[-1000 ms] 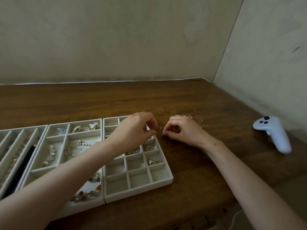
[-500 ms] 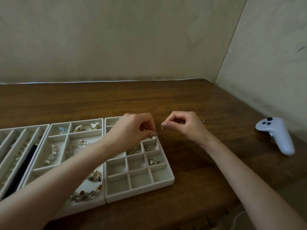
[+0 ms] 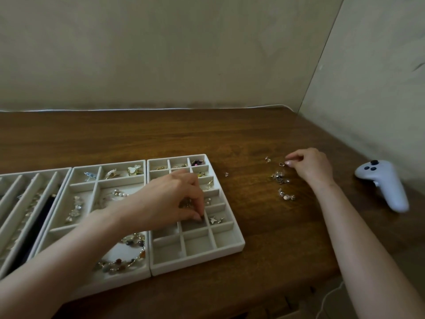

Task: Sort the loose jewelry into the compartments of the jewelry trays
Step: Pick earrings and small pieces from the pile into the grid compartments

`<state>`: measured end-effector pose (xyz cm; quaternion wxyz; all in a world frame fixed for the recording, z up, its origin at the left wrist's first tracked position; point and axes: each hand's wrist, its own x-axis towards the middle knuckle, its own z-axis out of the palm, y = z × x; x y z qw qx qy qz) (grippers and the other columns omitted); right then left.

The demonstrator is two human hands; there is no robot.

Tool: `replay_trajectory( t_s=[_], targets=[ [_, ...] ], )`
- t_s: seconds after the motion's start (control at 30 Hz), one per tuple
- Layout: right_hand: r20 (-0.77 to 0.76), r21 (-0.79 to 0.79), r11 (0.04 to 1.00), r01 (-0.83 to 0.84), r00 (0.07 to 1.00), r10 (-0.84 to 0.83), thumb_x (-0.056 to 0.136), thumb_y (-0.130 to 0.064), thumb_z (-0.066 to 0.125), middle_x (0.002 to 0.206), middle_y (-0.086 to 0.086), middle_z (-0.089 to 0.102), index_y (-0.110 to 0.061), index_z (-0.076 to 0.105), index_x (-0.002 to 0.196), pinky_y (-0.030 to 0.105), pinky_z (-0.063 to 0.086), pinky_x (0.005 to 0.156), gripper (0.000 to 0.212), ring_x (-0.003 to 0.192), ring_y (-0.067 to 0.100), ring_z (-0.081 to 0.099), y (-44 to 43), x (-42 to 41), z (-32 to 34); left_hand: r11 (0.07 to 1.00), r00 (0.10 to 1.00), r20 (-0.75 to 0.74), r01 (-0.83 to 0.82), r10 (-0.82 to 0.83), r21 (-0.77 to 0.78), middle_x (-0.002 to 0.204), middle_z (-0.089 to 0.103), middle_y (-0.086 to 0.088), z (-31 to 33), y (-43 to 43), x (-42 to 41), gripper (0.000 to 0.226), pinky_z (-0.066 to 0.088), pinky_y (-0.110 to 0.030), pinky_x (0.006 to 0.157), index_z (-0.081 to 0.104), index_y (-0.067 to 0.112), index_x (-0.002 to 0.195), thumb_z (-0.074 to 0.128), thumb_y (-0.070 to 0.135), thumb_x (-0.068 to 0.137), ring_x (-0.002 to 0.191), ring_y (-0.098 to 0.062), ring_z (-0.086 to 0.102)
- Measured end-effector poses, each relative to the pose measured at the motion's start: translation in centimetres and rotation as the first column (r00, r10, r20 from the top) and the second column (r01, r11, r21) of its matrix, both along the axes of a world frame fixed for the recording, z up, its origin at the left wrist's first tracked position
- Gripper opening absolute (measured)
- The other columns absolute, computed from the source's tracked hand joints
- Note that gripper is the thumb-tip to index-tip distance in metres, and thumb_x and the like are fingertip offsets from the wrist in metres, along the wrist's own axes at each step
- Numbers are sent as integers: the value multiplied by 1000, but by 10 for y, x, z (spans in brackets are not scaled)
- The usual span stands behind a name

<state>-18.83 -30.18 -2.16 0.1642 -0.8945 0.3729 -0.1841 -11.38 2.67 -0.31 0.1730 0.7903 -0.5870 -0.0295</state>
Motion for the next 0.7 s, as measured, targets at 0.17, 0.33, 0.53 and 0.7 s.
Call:
replay_trajectory(
  t_s=[0.17,0.33,0.53,0.7],
  targets=[
    [2,-13,1000,-8,1000,8,87,-26,65,123,5,57,-24,71,99,32,39,79,14,115,25,52,2,0,-2,1000,999,-45,4,-5,-29,90,48,23,1,1,1,10,38,-7,75,59,42,78,66,36,79,93,10,43],
    [10,8,998,-57,998,57,86,-30,65,111,5,56,-24,71,97,31,39,76,13,107,24,53,6,1,-2,993,995,-98,-37,27,-108,87,55,19,6,3,3,8,43,-12,68,63,39,77,66,33,79,84,3,51],
    [48,25,997,-76,996,75,82,-23,71,108,2,62,-27,68,82,31,41,77,5,106,21,54,7,3,-4,996,994,-104,-46,38,-80,89,56,18,8,7,5,5,47,-19,72,62,42,76,63,38,78,84,4,51],
    [30,56,996,-74,997,73,84,-21,69,108,1,64,-22,67,87,31,40,77,4,107,20,55,5,3,-4,991,991,-119,-67,53,-119,87,55,18,9,6,5,10,46,-14,68,57,45,75,61,37,80,82,3,54]
  ],
)
